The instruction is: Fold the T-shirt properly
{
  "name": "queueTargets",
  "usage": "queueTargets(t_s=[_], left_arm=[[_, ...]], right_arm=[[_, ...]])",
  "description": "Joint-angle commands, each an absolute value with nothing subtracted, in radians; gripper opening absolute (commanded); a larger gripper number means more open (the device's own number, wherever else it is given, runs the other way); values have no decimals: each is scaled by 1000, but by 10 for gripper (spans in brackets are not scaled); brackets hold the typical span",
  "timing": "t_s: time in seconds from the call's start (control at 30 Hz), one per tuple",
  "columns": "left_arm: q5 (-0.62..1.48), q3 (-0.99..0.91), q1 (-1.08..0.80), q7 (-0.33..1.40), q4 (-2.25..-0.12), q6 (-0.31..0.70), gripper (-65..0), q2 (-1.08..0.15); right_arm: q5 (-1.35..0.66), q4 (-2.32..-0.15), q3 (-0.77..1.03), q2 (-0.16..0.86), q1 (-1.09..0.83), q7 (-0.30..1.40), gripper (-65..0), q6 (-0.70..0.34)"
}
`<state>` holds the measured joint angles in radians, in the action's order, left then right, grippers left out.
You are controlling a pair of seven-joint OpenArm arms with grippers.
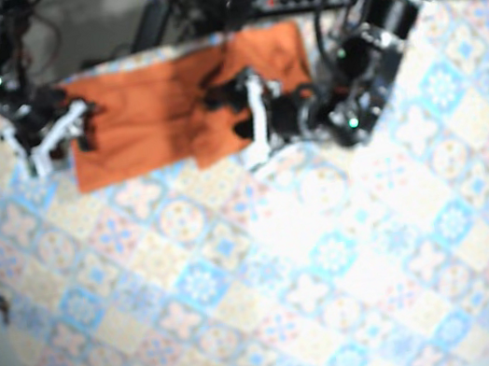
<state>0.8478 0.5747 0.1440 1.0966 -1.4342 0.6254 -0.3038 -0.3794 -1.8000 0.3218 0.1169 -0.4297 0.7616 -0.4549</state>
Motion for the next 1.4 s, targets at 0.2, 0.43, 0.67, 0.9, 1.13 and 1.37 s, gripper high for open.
queueTargets(t_s=[0.2,0.43,0.67,0.9,1.13,1.37], left_arm=[[924,567,159,1082,-1504,631,-149,-381],[938,492,147,1086,-1547,630,-149,-432],[958,390,117,1092,-1555,631,-150,-486],[1009,355,87,1082,-1554,633,-149,-527],[1021,282,42,1084,-1554,636,-148,-529],[1021,265,8,1084,-1555,636,-148,-529]], right_arm=[[-483,-1814,328,116,-427,750,-298,-458],[-932,-1675,487,148,-378,877,-297,-464],[-1231,-1409,521,211,-305,1036,-271,-515],[-1293,-1287,519,213,-263,1115,-115,-539],[-1256,-1270,516,234,-242,1112,-115,-568],[-1218,-1214,521,265,-208,1109,-115,-572]])
